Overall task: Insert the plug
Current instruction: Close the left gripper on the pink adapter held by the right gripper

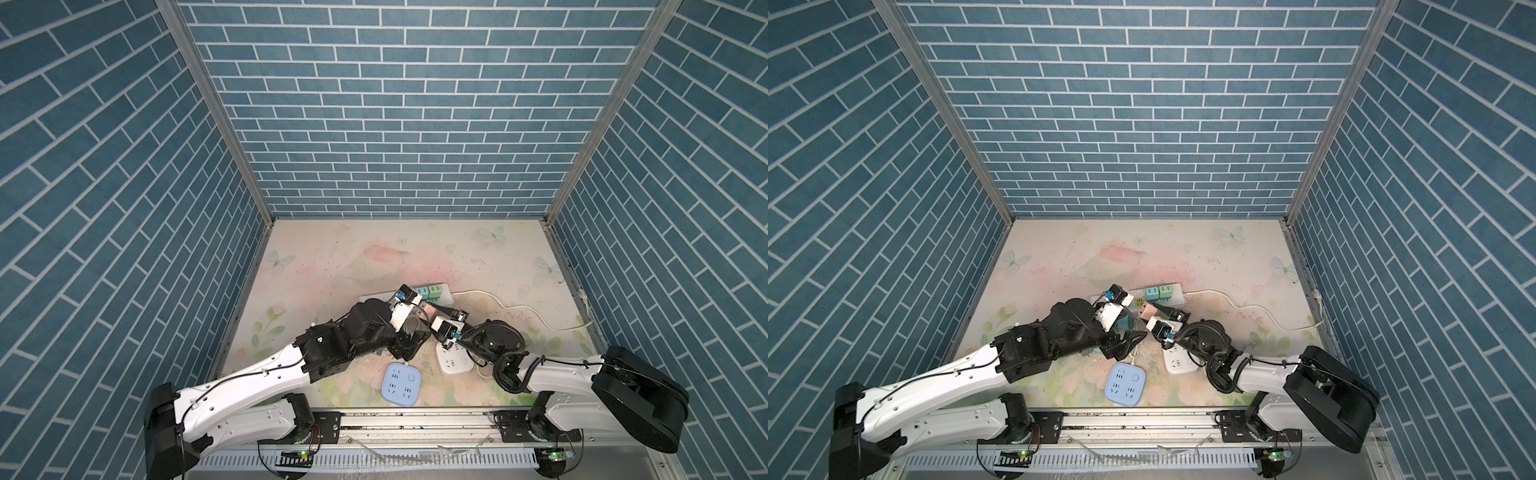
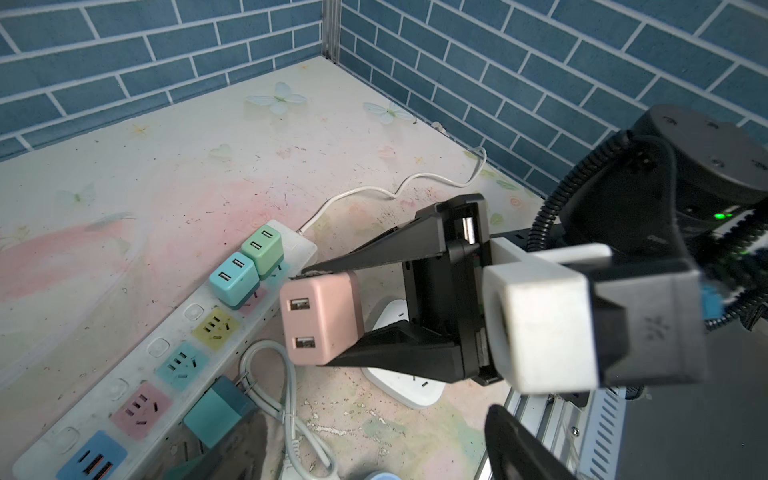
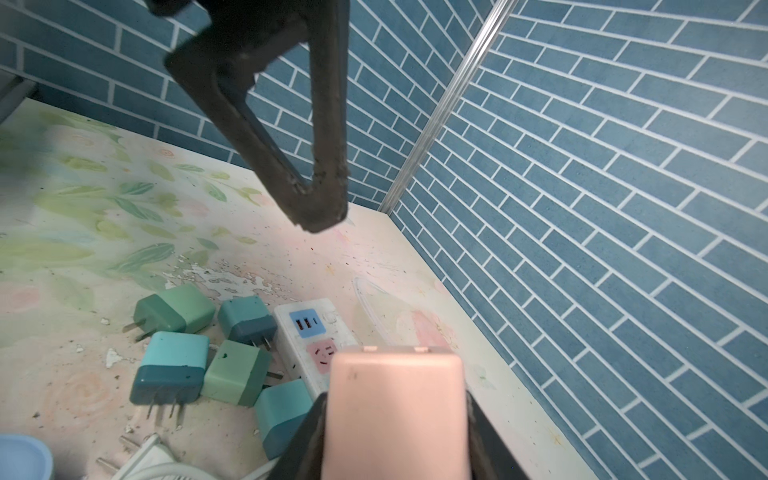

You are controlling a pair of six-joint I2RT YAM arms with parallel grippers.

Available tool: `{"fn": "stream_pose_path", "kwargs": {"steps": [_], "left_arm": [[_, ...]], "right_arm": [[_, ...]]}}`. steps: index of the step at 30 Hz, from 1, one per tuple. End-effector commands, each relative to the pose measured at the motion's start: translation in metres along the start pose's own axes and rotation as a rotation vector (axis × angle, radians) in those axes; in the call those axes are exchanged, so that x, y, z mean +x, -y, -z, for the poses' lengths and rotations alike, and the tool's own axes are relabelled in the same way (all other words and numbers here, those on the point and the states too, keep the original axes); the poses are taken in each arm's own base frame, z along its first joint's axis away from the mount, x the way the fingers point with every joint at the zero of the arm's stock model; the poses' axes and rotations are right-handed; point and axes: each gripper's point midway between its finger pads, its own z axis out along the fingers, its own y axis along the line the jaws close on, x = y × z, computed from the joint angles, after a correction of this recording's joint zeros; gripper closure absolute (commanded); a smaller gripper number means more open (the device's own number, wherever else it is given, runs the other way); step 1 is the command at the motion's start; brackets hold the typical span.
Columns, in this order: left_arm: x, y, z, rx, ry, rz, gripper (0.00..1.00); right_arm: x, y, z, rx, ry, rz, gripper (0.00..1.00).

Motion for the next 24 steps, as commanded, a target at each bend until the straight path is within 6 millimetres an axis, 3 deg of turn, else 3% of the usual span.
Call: {"fn": "stream_pose_path", "kwargs": {"steps": [1, 13, 24], "left_arm": [[0.002, -0.004, -0.005, -0.028, -0.002, 0.004, 0.16], [-0.002, -0.008, -0.01, -0.053, 0.004, 0.006, 0.17], [-0.009, 0.003, -0.021, -0.007, -0.014, 0.015, 0.39]], "right_arm": [[-0.026, 0.0, 0.006, -0.005, 0.106, 0.055, 1.0], [-0.051, -0.014, 0.016, -0.061, 0.205, 0.063, 1.0], [-0.055, -0.019, 0.015, -0.074, 0.218, 0.068, 1.0]]}}
